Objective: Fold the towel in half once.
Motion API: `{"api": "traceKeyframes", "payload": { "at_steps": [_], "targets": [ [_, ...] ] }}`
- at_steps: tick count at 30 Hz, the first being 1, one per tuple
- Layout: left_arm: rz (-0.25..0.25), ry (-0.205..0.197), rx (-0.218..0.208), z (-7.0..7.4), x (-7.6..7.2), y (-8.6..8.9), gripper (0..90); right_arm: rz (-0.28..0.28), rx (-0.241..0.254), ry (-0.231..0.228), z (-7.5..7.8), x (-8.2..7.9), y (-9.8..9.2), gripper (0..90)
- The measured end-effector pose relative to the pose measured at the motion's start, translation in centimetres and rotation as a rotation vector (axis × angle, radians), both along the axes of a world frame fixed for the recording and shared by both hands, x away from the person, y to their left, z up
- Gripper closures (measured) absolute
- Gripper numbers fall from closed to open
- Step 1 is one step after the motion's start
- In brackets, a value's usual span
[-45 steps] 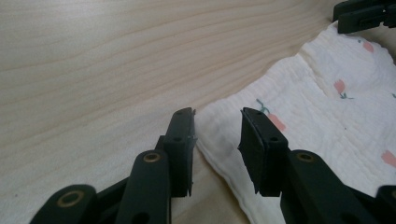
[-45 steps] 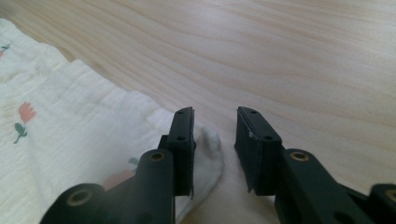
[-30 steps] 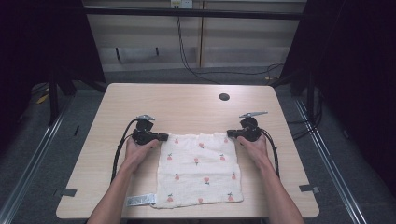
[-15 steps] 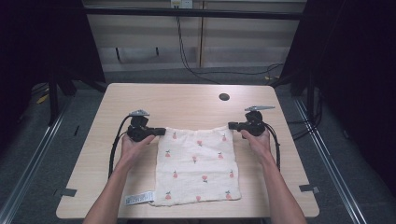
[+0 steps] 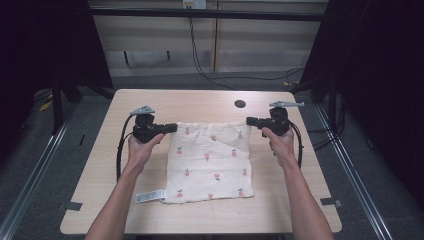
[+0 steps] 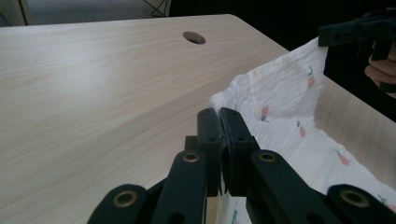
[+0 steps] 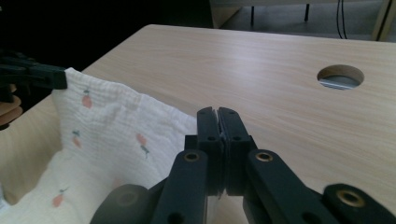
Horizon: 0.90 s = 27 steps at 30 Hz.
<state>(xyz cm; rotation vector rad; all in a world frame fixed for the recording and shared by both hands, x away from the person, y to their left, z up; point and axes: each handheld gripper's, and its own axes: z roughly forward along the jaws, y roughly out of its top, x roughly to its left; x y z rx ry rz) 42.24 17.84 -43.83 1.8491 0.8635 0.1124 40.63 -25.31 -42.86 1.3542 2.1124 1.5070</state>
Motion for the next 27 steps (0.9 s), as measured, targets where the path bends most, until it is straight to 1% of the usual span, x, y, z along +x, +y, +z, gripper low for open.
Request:
{"api": "traceKeyframes", "payload": {
  "at_steps": [2, 4, 5, 6, 7, 8, 10, 13, 14, 18, 19, 20, 22, 23, 26, 27],
  "targets": [
    [-0.011, -0.019, 0.012, 0.3, -0.7, 0.2, 87.8, 0.007, -0.004, -0.007, 0.4, -0.6, -0.1, 88.8],
    [-0.015, -0.026, 0.014, 0.5, -1.4, 0.7, 87.8, 0.017, -0.005, -0.024, 0.7, -1.4, -0.3, 88.8],
    [-0.018, -0.030, 0.021, 0.5, -1.6, 0.8, 87.8, 0.019, 0.001, -0.030, 1.0, -2.1, -0.6, 88.8],
    [-0.023, -0.031, 0.024, 0.6, -1.8, 1.0, 87.7, 0.024, -0.007, -0.037, 1.0, -2.4, -0.8, 88.8],
    [-0.028, -0.033, 0.022, 0.6, -2.2, 1.0, 87.7, 0.019, -0.010, -0.033, 1.2, -2.8, -0.9, 88.8],
    [-0.035, -0.037, 0.022, 0.7, -2.5, 1.1, 87.7, 0.021, -0.016, -0.039, 1.3, -3.2, -1.0, 88.8],
    [-0.053, -0.047, 0.030, 1.0, -3.4, 1.1, 87.7, 0.028, -0.014, -0.050, 1.5, -4.0, -1.1, 88.8],
    [-0.073, -0.058, 0.032, 1.3, -4.5, 1.2, 87.6, 0.054, -0.030, -0.065, 2.1, -5.4, -0.6, 88.8],
    [-0.076, -0.063, 0.039, 1.4, -4.9, 1.3, 87.6, 0.060, -0.034, -0.068, 2.2, -5.7, -0.5, 88.8],
    [-0.082, -0.066, 0.055, 1.6, -6.2, 1.7, 87.6, 0.095, -0.054, -0.087, 3.0, -7.2, -0.1, 88.8],
    [-0.078, -0.066, 0.066, 1.6, -6.4, 1.8, 87.6, 0.102, -0.065, -0.090, 3.1, -7.7, 0.1, 88.8],
    [-0.084, -0.057, 0.069, 1.4, -6.7, 1.8, 87.6, 0.100, -0.074, -0.092, 3.2, -8.0, 0.2, 88.8],
    [-0.093, -0.056, 0.088, 1.2, -7.3, 1.8, 87.6, 0.105, -0.085, -0.091, 3.1, -8.6, 0.3, 88.8],
    [-0.099, -0.052, 0.077, 1.1, -7.6, 1.8, 87.6, 0.108, -0.089, -0.091, 3.0, -8.9, 0.3, 88.8],
    [-0.121, -0.056, 0.086, 1.1, -8.7, 1.7, 87.5, 0.126, -0.099, -0.081, 2.6, -10.0, 0.4, 88.8],
    [-0.122, -0.056, 0.087, 1.1, -9.0, 1.7, 87.5, 0.129, -0.100, -0.078, 2.5, -10.3, 0.3, 88.8]
  ]
}}
